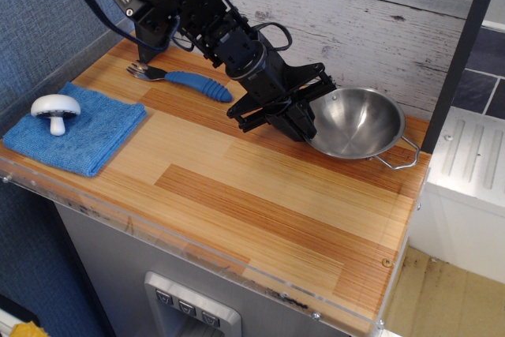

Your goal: Move wok to bottom right of table.

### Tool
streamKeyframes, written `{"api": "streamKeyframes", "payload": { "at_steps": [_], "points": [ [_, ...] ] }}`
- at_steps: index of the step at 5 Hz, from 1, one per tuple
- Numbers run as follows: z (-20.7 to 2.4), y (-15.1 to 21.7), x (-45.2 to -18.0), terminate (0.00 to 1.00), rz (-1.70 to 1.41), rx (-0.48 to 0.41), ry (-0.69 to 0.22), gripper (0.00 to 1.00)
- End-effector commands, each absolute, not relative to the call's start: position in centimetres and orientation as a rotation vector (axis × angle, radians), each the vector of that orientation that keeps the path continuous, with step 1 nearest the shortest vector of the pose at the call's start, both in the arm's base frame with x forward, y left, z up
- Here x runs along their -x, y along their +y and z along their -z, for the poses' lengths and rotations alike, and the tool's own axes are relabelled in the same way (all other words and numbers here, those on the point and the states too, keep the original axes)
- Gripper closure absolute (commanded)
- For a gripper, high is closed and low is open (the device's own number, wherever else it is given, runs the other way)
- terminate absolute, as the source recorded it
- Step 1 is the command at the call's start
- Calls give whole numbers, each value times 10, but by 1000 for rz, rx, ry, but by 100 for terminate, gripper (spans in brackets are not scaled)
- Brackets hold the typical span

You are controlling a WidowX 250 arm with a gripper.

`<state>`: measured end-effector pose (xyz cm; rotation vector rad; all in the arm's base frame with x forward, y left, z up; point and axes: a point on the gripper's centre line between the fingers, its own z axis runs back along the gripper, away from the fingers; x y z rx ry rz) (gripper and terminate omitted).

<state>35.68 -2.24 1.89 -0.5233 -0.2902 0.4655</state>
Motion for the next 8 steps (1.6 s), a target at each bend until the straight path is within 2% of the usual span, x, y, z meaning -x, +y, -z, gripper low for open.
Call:
{"api": "streamKeyframes", "payload": {
  "at_steps": [1, 2, 4, 5, 6, 8],
  "points": [
    [-41, -14, -348, 0, -471, 528, -346, 100],
    [-49, -9, -348, 0, -487, 550, -350, 100],
    [-83, 7, -344, 0, -510, 653, -368, 100],
    [-101, 25, -331, 0, -526, 720, -365, 100],
    [-112, 41, -314, 0, -519, 745, -354, 100],
    [-117, 45, -274, 0, -413, 727, -329, 100]
  ]
}}
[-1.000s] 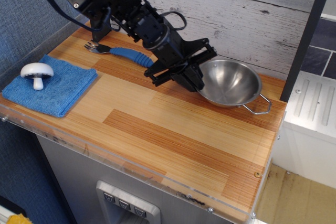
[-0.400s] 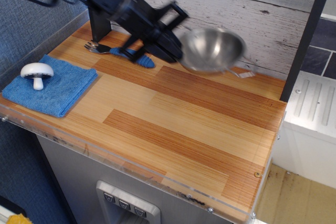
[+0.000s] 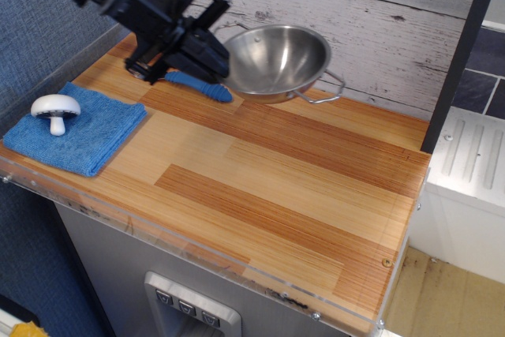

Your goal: Move wok to bottom right of table.

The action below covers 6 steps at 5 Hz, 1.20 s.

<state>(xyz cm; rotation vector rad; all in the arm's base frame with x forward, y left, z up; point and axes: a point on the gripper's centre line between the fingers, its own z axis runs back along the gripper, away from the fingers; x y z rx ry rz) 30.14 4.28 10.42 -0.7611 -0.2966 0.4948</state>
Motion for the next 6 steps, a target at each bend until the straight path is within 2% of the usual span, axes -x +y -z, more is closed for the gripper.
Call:
{"api": "streamKeyframes", "payload": {
  "at_steps": [1, 3, 4, 6],
  "points": [
    [-105, 35, -248, 0, -388, 715, -284, 100],
    [-82, 2, -217, 0, -337, 678, -233, 100],
    [-67, -9, -212, 0, -334, 646, -232, 100],
    [-43, -14, -220, 0, -389, 603, -250, 100]
  ]
}}
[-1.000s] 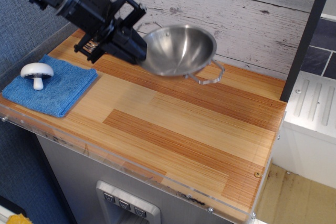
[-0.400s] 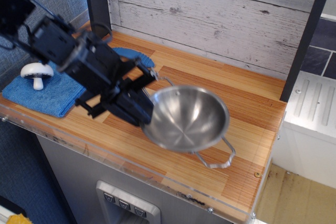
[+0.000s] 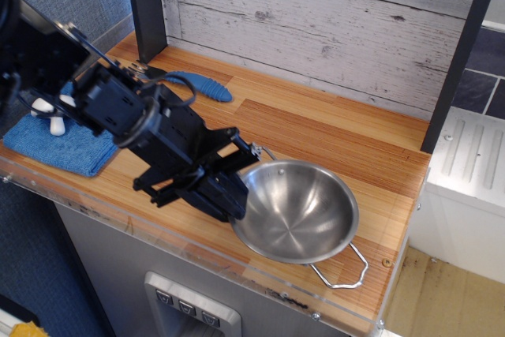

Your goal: Move wok to bottom right of table.

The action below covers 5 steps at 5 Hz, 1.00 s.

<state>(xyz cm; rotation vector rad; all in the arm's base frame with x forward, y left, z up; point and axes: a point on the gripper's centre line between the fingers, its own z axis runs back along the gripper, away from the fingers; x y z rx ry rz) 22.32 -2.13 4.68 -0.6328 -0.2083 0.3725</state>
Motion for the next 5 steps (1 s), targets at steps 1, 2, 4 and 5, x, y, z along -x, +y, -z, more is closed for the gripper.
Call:
{"api": "streamKeyframes", "payload": {
  "at_steps": [1, 2, 4, 5],
  "points": [
    [-30, -15, -225, 0, -401, 587, -241, 100],
    [-20, -18, -224, 0, -406, 584, -219, 100],
    [-24, -15, -226, 0, -446, 536, -224, 0],
    [-30, -17, -225, 0, -440, 543, -230, 0]
  ]
}}
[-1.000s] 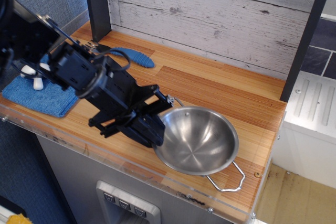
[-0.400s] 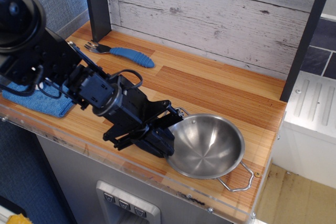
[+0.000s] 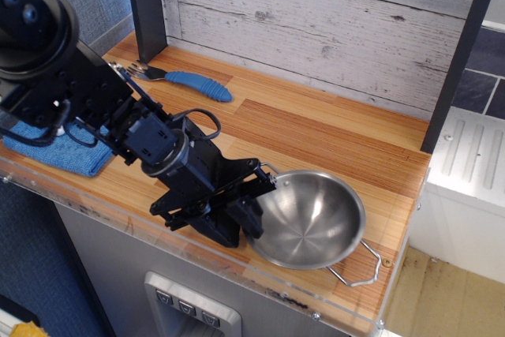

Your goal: Move wok to bottom right of table.

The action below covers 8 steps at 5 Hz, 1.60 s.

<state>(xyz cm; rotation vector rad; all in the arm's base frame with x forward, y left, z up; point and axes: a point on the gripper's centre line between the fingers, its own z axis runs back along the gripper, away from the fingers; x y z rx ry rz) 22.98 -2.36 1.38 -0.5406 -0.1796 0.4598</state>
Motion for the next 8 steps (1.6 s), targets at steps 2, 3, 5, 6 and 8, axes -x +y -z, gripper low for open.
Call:
{"api": "streamKeyframes", "payload": {
  "at_steps": [2, 3, 5, 6, 8],
  "points": [
    [-45, -13, -226, 0, -423, 547, -204, 0],
    [-73, -1, -226, 0, -434, 464, -241, 0],
    [-131, 19, -217, 0, -458, 400, -345, 0],
    [-152, 25, -213, 0, -476, 398, -387, 0],
    [-152, 25, -213, 100, -476, 398, -387, 0]
  ]
}}
